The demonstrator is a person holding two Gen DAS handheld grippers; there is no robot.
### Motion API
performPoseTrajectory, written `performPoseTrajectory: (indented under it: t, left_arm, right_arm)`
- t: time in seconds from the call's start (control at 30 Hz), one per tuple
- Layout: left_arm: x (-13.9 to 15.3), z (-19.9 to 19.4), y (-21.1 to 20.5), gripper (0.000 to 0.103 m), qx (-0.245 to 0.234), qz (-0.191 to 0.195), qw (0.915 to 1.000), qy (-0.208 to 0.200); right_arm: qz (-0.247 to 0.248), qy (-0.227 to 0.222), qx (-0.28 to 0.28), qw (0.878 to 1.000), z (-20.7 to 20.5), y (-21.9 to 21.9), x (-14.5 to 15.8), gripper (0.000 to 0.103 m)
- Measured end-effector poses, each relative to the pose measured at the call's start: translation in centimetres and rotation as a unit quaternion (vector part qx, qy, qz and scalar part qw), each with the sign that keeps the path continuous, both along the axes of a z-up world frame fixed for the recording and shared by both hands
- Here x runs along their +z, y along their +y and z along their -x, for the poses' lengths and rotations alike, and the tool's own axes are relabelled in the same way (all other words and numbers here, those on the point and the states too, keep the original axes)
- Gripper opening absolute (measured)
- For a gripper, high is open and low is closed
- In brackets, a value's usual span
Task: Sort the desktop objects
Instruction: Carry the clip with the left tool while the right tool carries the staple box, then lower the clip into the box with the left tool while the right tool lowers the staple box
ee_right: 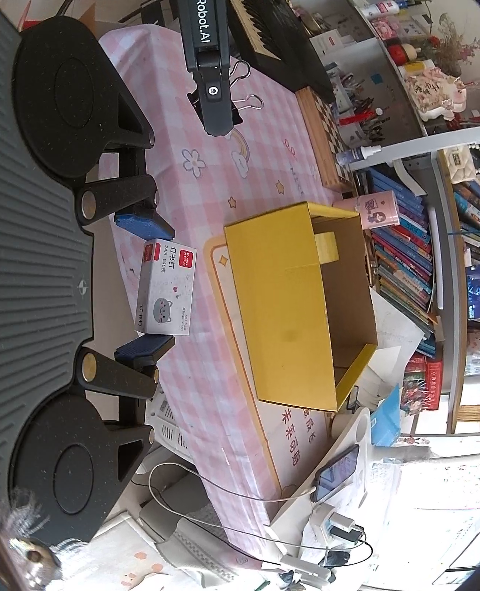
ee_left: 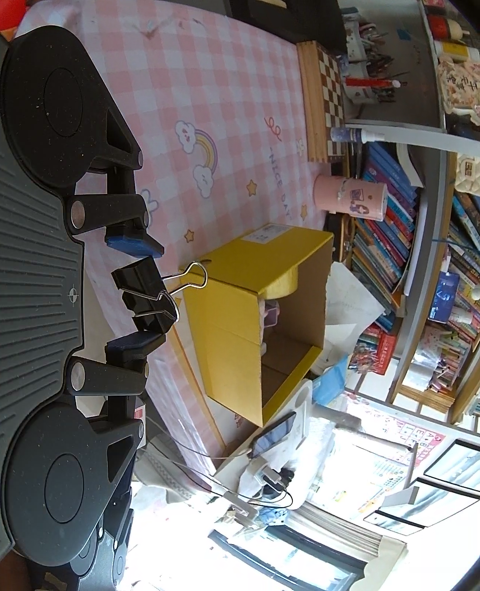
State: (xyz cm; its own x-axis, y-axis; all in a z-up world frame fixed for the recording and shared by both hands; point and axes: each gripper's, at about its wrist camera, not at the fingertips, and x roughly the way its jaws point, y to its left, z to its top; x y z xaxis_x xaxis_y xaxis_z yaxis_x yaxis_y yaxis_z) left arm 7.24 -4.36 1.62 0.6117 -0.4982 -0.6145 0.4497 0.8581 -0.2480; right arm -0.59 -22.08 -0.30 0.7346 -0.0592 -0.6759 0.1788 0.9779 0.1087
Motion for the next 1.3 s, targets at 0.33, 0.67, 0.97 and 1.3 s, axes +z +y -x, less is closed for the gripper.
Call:
performPoseTrajectory:
  t: [0.33, 0.67, 0.97, 1.3]
  left_arm:
    - [0.8, -2.0, -4.0, 0.041, -0.008, -0.009, 0.9995, -0.029]
    - [1.5, -5.2, -8.4, 0.041, 0.012, -0.02, 0.9979, -0.06]
    - [1.7, -9.0, -11.6, 0.041, 0.05, -0.043, 0.9946, -0.08]
    - [-0.1, -12.0, -14.2, 0.041, 0.063, -0.085, 0.9922, -0.066]
  right_arm:
    - [-0.006, 0.003, 0.007, 1.0, -2.9, -3.6, 0.1, 0.052]
    - [0.007, -0.023, 0.021, 0.999, -6.3, -8.1, 1.0, 0.052]
    - [0.015, -0.057, 0.044, 0.997, -9.9, -12.0, 2.6, 0.052]
    - [0.03, -0.079, 0.101, 0.991, -15.0, -13.9, 3.7, 0.052]
